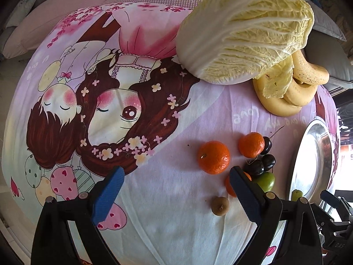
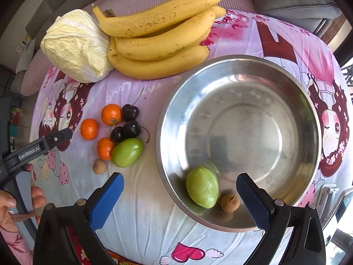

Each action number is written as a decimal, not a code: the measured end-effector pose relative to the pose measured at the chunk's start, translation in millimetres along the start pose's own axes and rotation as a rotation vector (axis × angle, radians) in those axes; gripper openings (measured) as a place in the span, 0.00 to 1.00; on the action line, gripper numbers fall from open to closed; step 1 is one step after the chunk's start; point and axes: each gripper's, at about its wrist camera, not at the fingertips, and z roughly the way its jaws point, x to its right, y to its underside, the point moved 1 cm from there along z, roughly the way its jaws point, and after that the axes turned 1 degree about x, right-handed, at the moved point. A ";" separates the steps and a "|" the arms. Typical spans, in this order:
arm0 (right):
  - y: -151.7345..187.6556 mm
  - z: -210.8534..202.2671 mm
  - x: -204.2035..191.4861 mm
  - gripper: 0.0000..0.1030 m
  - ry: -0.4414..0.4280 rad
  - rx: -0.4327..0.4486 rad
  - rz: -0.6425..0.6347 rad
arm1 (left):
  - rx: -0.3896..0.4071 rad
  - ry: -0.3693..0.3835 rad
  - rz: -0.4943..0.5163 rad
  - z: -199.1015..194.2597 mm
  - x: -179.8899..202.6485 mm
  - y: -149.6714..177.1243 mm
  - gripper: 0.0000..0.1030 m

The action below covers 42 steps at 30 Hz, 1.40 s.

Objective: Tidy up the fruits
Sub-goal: 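Move both tools toward the mandarins and dark cherries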

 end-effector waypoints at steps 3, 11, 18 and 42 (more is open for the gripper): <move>-10.6 -0.7 -6.4 1.00 -0.059 0.028 0.025 | -0.019 0.044 0.010 -5.8 -7.9 -8.5 0.93; -41.1 -1.9 -38.8 1.00 -0.115 0.086 -0.029 | 0.045 0.074 0.037 -24.6 -18.1 -37.4 0.93; -54.9 10.3 -61.9 1.00 -0.072 0.101 -0.109 | 0.051 0.090 0.041 -21.6 -13.3 -58.5 0.93; -77.1 44.6 -63.4 1.00 -0.105 0.072 -0.140 | 0.006 0.133 0.050 42.7 -2.8 -67.6 0.93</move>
